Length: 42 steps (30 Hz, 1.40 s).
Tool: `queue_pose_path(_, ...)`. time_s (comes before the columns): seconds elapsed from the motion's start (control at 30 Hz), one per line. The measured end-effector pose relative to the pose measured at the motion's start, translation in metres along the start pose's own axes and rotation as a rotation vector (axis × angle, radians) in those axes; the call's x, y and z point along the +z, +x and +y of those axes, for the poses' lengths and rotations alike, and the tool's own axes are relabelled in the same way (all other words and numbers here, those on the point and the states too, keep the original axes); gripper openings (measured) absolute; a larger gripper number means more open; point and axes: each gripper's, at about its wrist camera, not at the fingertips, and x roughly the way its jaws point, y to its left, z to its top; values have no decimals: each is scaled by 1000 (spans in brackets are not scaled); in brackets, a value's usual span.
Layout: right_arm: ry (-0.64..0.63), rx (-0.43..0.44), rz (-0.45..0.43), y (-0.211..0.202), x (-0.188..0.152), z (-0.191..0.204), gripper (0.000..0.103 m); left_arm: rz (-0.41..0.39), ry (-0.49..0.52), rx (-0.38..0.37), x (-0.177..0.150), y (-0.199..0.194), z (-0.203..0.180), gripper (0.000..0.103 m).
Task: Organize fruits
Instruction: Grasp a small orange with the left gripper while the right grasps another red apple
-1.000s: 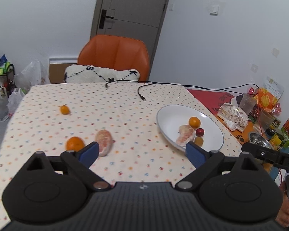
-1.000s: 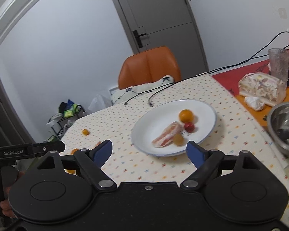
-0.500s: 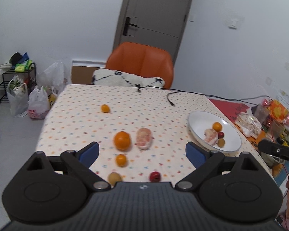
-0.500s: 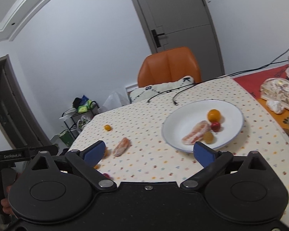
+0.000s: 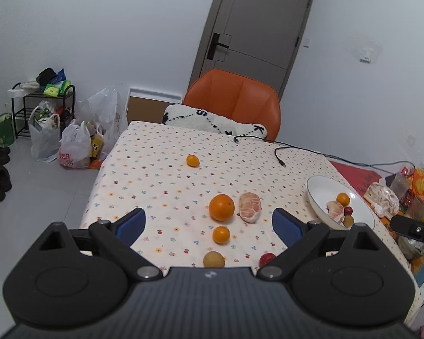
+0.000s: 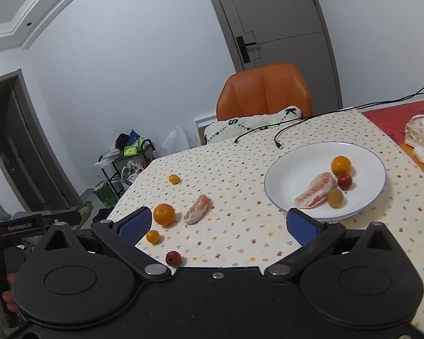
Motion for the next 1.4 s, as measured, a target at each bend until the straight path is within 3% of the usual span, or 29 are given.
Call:
queue_pose_path(0.53,-62,22,72,32,-18,22,96,-13,-60,0,-20,19,19,93)
queue_pose_path(0.9,-71,41,135,59,-33,25,81,17,-55,-7,-31,48,13,86)
queue_pose_path(1.07,-77,72,168,74,-38,30,72,42,-45,-10,-33,62,9,72)
queue_pose_path(1.4,-102,128,243,110,-51,45,53,97,-24,-4,-34,86,10,59)
